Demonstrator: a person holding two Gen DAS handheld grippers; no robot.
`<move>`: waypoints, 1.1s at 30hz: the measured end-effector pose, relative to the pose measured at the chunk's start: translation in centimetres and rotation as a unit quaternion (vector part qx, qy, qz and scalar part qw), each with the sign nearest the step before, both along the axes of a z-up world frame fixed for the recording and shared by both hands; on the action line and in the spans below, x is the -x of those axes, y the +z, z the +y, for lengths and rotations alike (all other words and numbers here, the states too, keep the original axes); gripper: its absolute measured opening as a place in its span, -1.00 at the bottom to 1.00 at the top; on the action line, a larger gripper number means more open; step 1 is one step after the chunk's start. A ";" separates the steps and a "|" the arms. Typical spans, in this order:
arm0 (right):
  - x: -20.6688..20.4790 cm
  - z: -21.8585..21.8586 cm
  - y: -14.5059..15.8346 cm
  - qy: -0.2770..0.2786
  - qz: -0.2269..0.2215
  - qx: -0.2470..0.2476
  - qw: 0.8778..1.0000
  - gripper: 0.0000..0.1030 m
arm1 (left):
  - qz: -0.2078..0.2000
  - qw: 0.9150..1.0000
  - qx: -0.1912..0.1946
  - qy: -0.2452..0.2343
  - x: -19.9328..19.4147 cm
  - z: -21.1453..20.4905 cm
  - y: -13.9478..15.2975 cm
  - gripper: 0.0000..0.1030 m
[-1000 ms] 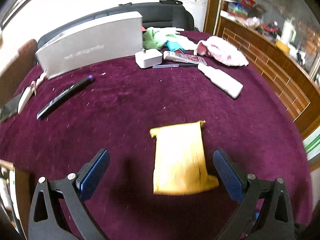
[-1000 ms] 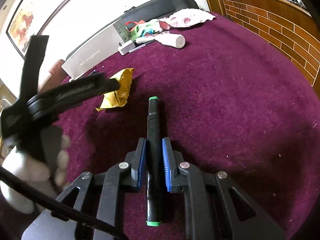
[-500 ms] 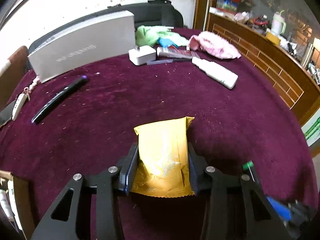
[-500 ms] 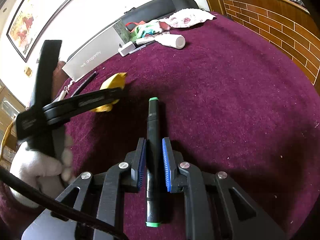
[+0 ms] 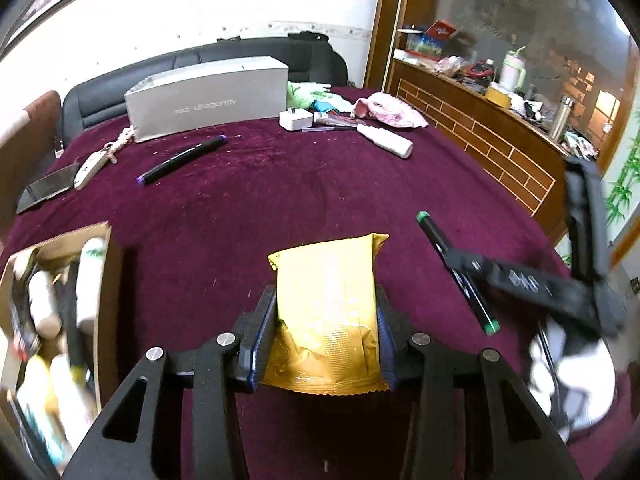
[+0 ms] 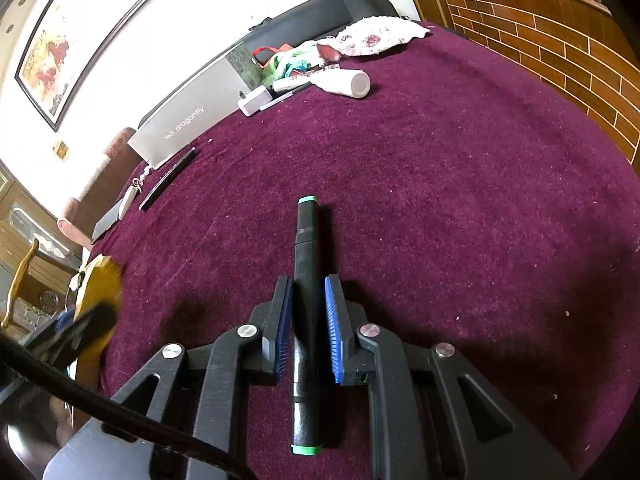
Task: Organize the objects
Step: 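Carry the yellow packet and green-capped marker to the tray and lower them in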
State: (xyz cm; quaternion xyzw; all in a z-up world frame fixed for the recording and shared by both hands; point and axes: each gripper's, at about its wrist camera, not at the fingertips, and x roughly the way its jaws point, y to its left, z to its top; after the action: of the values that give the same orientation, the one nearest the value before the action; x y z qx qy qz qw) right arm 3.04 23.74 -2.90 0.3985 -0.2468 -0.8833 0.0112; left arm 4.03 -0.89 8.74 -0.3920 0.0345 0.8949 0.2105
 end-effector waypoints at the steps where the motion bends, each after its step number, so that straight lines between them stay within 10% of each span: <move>1: 0.0 -0.1 0.0 0.000 0.000 -0.003 1.000 -0.75 | 0.002 1.000 0.000 0.002 -0.7 -0.4 0.0 -0.25; 10: 0.7 -2.3 0.7 0.005 -0.026 -0.094 0.995 -0.70 | -0.004 0.999 -0.036 0.040 -4.7 -5.5 0.4 -0.25; 17: 2.4 -6.4 1.0 0.020 -0.078 -0.239 0.968 -0.53 | 0.011 0.997 -0.039 0.067 -6.4 -8.6 0.8 -0.24; 33: -1.3 -7.2 2.9 0.034 -0.061 -0.132 0.989 -0.76 | 0.046 0.996 -0.023 0.079 -8.4 -11.5 1.1 -0.24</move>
State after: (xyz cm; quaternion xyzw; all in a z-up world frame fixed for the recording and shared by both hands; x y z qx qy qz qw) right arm 4.31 16.53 0.05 0.4582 -0.1144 -0.8811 -0.0265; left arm 12.39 -12.44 9.85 -0.3475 -0.0072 0.9262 0.1463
